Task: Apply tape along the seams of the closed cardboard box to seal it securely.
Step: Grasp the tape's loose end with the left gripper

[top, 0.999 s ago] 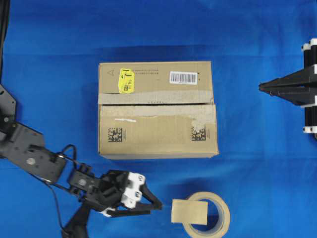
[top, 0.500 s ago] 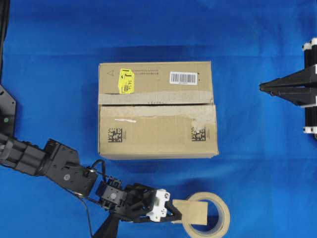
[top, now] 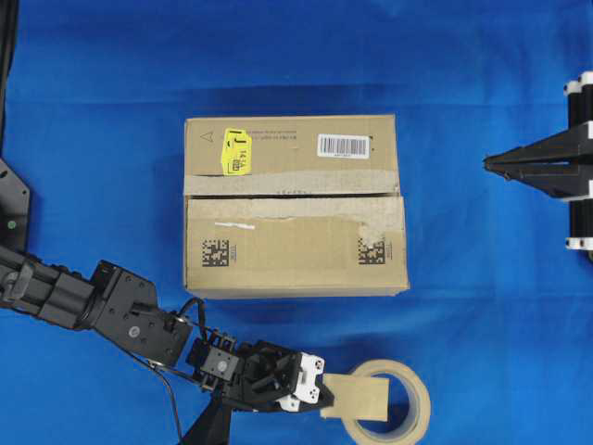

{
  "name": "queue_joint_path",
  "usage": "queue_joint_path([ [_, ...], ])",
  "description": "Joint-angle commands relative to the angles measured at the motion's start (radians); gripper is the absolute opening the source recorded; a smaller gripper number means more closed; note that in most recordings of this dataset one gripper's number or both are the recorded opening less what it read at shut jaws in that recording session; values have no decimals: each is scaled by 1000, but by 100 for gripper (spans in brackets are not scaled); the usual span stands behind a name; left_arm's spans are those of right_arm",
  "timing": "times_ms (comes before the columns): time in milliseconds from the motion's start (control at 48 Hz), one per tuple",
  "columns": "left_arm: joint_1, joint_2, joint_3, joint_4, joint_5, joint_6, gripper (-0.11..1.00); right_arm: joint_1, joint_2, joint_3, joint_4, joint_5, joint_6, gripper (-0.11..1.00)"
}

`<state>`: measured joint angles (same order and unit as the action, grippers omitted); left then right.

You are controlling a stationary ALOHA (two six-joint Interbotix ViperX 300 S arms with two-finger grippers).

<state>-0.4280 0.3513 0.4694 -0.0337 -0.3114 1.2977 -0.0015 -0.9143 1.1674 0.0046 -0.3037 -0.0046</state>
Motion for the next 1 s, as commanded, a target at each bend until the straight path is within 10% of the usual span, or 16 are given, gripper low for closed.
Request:
queue_joint_path([
  [0, 2, -25, -14, -5, 18, -6, 23, 2, 9, -26, -3, -6, -2, 1],
  [187, 2, -41, -18, -5, 61, -8, 2, 2, 20, -26, -3, -9, -2, 1],
  [645, 0, -124, -26, 2, 69, 29, 1, 0, 18, -29, -2, -6, -2, 1],
  [979, 35, -233, -34, 3, 158, 196, 1, 0, 15, -35, -2, -5, -2, 1],
])
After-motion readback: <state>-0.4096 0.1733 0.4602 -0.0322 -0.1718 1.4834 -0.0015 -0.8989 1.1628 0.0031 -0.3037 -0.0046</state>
